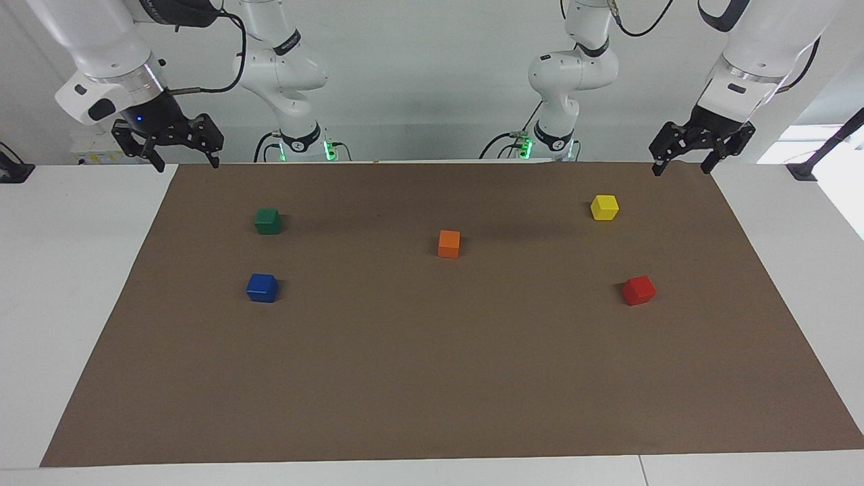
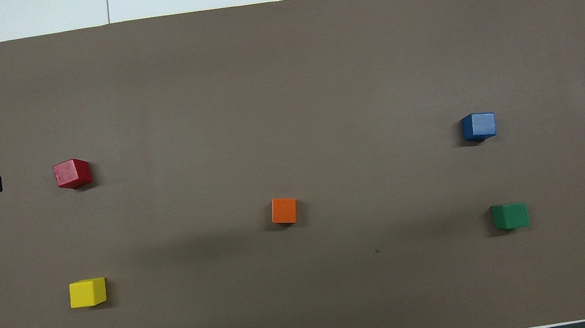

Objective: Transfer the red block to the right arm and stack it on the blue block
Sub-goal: 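Move the left gripper toward the red block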

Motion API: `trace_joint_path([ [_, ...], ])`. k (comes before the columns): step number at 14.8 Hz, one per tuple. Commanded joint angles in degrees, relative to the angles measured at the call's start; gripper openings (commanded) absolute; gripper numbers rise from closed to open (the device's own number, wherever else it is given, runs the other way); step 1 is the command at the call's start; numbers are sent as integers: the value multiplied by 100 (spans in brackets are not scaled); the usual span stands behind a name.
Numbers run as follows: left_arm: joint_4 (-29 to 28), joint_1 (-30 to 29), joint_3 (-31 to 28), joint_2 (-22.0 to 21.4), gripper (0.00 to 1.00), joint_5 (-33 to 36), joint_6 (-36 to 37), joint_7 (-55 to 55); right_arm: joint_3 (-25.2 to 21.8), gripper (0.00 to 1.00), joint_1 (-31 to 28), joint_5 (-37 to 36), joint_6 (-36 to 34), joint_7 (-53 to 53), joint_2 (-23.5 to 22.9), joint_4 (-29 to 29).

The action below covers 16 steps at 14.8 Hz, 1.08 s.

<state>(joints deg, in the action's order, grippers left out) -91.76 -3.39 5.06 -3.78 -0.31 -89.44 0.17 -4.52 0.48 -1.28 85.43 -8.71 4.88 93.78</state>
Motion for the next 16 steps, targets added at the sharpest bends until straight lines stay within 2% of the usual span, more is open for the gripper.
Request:
trace_joint_path([
  [1, 9, 67, -76, -44, 100, -66, 146, -26, -5, 100, -31, 102, -79, 45, 22, -27],
  [6, -52, -3, -76, -79, 100, -66, 33, -288, -5, 100, -40, 102, -71, 54, 22, -18],
  [8, -637, -187, -76, -315, 100, -57, -684, -536, -5, 100, -40, 102, -71, 54, 22, -18],
  [10, -1324, -302, -76, -431, 100, -57, -1328, -160, -5, 100, -48, 102, -79, 36, 22, -18],
  [13, -1756, -442, -76, -150, 100, -57, -2031, 97, -5, 100, -40, 102, -79, 54, 22, -18],
  [16, -1863, -452, -84, 542, 100, -40, -2734, 71, -5, 100, -40, 111, -71, 45, 31, 17],
])
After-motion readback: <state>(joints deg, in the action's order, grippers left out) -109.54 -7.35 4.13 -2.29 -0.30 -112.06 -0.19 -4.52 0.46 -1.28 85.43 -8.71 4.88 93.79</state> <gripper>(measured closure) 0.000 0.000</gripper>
